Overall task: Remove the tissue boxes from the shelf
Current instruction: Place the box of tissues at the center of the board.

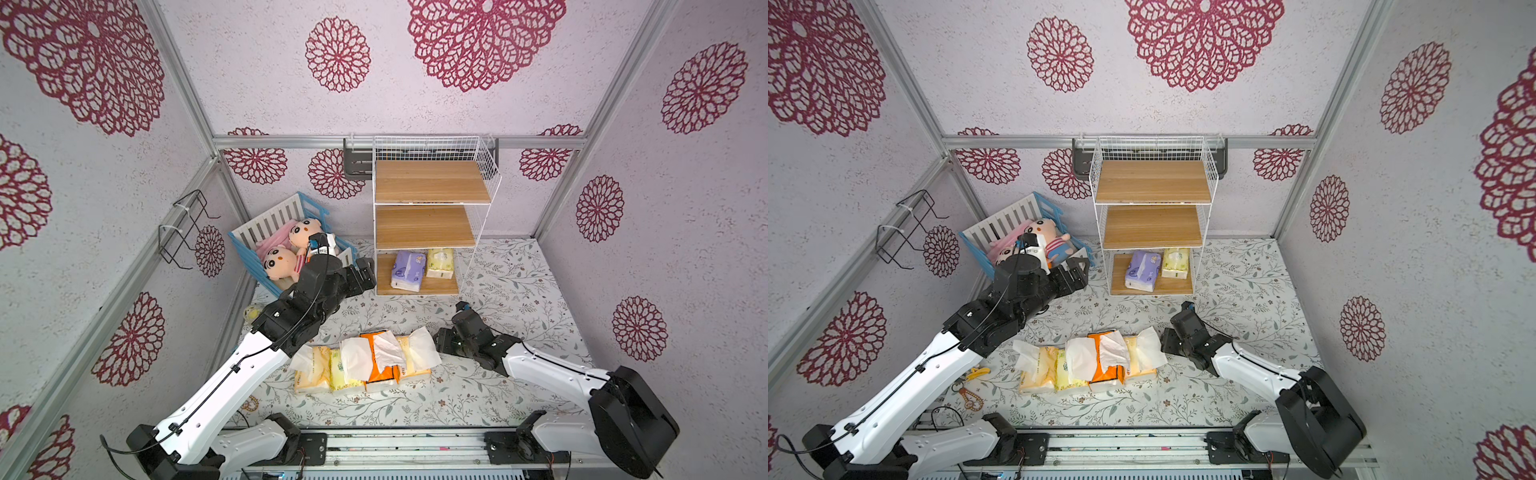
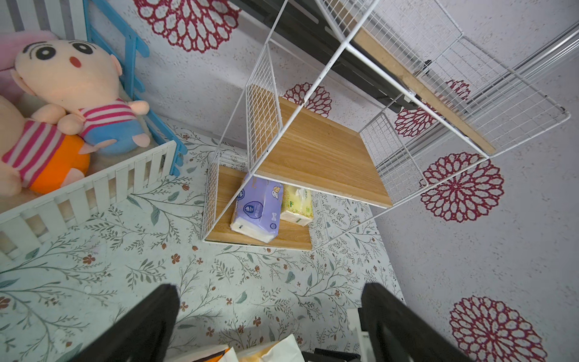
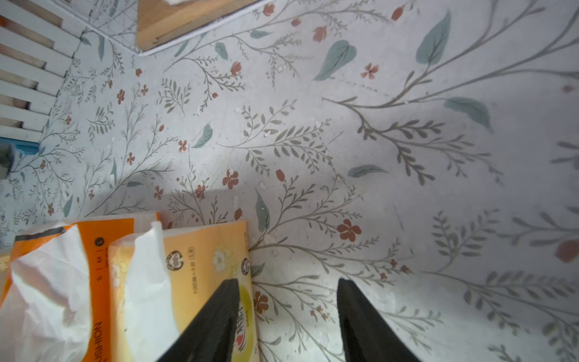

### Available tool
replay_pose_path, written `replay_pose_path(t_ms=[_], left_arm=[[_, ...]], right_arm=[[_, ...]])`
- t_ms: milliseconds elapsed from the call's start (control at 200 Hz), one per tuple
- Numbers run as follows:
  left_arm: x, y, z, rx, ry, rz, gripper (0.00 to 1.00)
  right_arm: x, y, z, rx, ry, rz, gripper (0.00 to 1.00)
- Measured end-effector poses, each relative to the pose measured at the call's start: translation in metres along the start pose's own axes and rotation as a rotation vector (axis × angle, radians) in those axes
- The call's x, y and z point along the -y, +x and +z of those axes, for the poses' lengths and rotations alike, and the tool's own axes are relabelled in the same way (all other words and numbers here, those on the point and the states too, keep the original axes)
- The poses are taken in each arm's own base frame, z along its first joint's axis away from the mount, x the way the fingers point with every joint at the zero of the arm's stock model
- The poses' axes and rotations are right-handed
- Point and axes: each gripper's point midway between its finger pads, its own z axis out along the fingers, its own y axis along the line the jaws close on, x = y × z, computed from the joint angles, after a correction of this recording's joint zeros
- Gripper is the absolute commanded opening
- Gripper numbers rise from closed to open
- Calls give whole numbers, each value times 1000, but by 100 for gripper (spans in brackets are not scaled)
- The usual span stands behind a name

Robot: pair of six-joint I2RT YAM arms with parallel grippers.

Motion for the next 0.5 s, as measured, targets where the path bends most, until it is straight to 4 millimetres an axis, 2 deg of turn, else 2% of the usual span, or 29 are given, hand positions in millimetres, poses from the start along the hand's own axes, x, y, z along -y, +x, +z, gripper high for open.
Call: replay_pose_path(t_ms=[120, 215, 330, 500], left_arm=[[-2, 4, 2, -11, -6, -6, 100], [-3, 7, 6, -22, -14, -6, 98], [-11, 20, 14, -52, -39, -7, 97], [-21, 38, 20, -109, -73, 8, 97]], right_arm=[[-8, 10, 13, -35, -27, 10, 53], [-21, 16, 18, -44, -64, 25, 53], [-35, 20, 20, -39, -104, 66, 53], [-44, 26, 24, -38, -124, 133, 54]])
